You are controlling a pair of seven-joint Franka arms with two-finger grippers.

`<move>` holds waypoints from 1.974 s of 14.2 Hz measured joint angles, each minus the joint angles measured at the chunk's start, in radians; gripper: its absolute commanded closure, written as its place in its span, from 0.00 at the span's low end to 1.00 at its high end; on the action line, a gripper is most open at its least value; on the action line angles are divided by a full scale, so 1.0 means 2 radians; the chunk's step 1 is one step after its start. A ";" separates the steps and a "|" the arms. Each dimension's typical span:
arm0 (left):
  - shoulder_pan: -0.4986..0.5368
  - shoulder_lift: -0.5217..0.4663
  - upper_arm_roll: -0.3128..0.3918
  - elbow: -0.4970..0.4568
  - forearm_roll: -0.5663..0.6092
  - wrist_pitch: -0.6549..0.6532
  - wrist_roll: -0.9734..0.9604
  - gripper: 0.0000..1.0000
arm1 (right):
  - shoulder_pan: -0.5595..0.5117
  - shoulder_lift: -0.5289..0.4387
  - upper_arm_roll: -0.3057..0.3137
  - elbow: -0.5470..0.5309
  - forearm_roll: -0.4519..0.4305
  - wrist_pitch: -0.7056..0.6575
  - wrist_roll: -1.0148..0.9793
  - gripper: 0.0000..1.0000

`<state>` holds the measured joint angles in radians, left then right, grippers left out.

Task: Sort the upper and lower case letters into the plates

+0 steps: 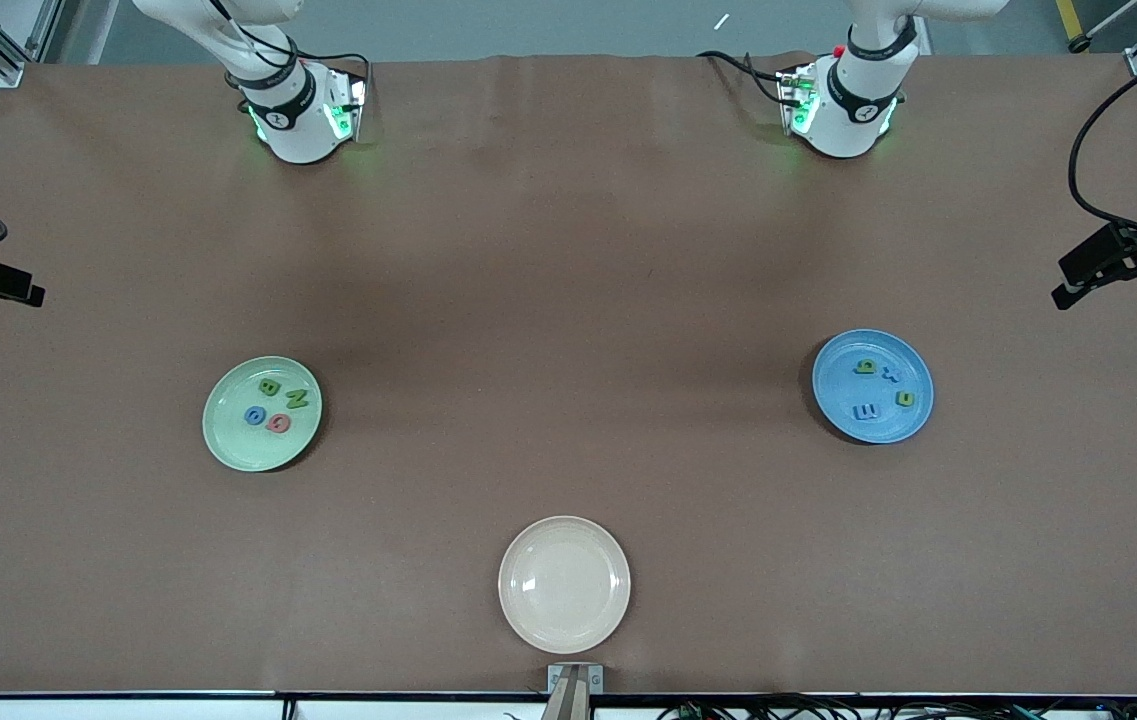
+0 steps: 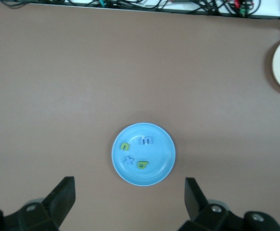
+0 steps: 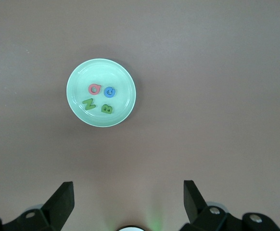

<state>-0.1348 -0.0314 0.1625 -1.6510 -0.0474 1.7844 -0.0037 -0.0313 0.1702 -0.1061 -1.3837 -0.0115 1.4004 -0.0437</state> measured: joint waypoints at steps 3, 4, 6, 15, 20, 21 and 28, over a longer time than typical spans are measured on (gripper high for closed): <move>0.053 0.002 -0.064 0.001 0.000 0.000 0.001 0.00 | 0.003 -0.016 0.007 -0.010 0.000 0.000 0.000 0.00; 0.054 0.002 -0.068 0.003 0.000 0.000 0.001 0.00 | 0.006 -0.024 0.007 -0.015 0.000 0.000 0.000 0.00; 0.054 0.002 -0.070 0.008 0.000 0.000 0.001 0.00 | 0.011 -0.039 0.007 -0.028 0.000 0.003 0.000 0.00; 0.054 0.003 -0.070 0.015 0.000 0.000 0.001 0.00 | 0.013 -0.090 0.002 -0.076 0.000 0.013 0.000 0.00; 0.057 0.003 -0.069 0.020 0.000 0.000 0.001 0.00 | 0.013 -0.129 0.002 -0.114 0.000 0.014 0.000 0.00; 0.058 0.003 -0.069 0.026 0.000 0.000 0.001 0.00 | 0.013 -0.133 0.002 -0.116 0.000 0.014 0.000 0.00; 0.055 0.003 -0.085 0.035 0.000 -0.004 0.001 0.00 | 0.012 -0.138 0.000 -0.116 0.000 0.023 -0.001 0.00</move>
<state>-0.0239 -0.0258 -0.0084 -1.5800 -0.0475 1.7773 -0.0022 -0.0069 -0.1057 -0.1057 -1.6165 -0.0113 1.4455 -0.0462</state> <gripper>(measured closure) 0.000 0.000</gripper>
